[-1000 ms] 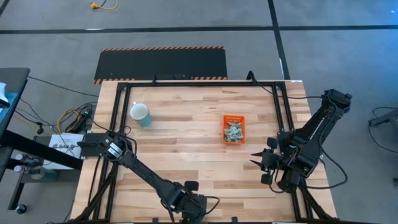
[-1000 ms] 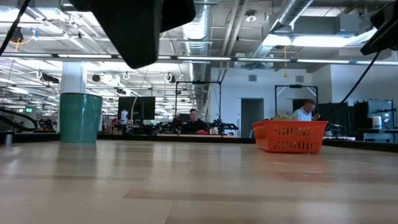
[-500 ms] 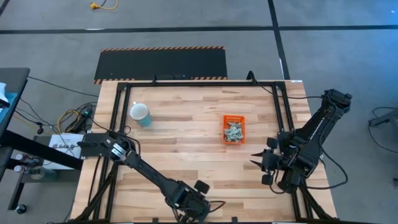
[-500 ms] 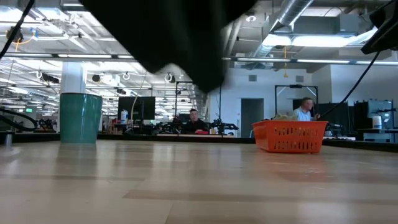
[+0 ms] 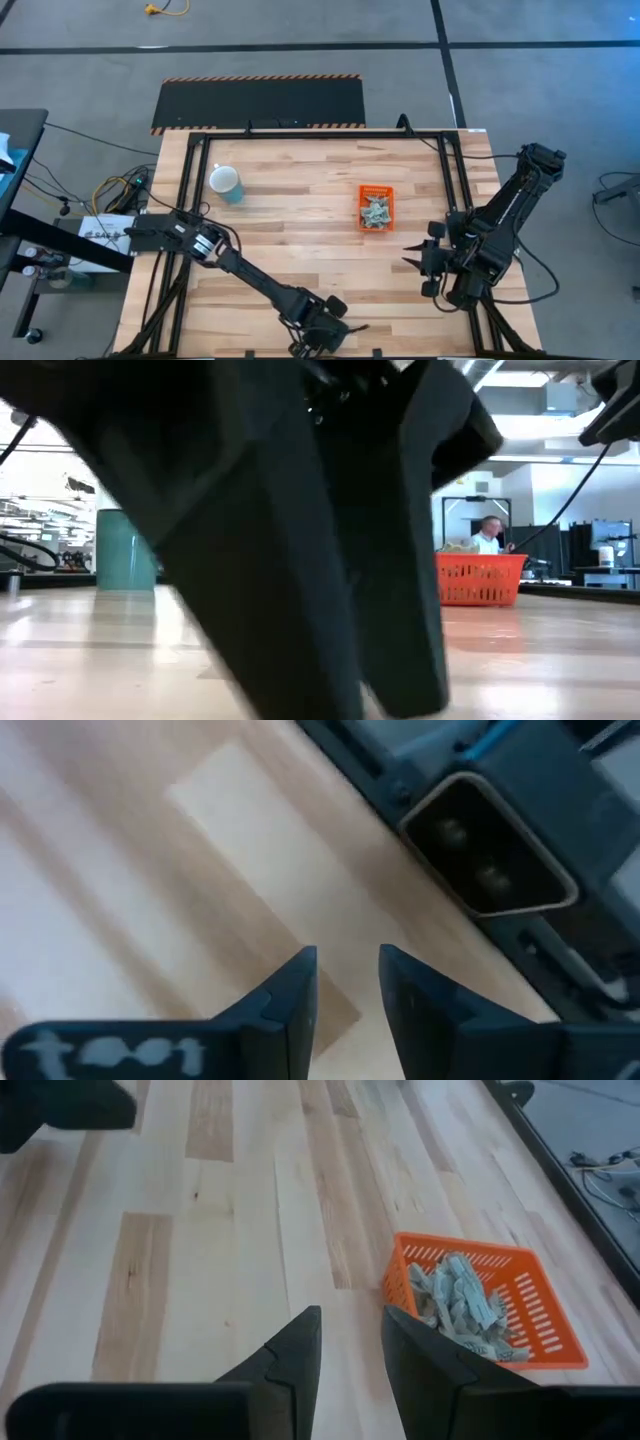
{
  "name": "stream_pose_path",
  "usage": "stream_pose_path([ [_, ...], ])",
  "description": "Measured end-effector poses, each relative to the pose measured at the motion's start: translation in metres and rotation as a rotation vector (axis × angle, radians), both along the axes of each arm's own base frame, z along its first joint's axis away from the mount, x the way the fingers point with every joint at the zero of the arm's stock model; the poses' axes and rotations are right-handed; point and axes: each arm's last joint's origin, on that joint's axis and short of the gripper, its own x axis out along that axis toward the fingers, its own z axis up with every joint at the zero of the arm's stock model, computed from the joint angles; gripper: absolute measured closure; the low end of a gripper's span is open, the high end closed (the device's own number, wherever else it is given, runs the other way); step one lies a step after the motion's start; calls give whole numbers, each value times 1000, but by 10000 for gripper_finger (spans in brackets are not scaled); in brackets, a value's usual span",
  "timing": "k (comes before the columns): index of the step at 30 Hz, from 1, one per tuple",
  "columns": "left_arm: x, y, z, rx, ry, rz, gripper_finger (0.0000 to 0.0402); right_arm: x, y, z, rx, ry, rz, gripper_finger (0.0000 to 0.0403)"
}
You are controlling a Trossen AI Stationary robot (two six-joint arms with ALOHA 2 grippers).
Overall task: Pick and place Stevia / Truvia into bins
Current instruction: Return to Home Position
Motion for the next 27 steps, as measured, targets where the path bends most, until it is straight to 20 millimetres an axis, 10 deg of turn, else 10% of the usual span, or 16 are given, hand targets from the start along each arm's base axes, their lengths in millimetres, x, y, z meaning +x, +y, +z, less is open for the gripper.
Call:
stream_pose_path([
  [27,10,10,-17,8,19,74,376,0,1,-1,-24,11,15,302],
])
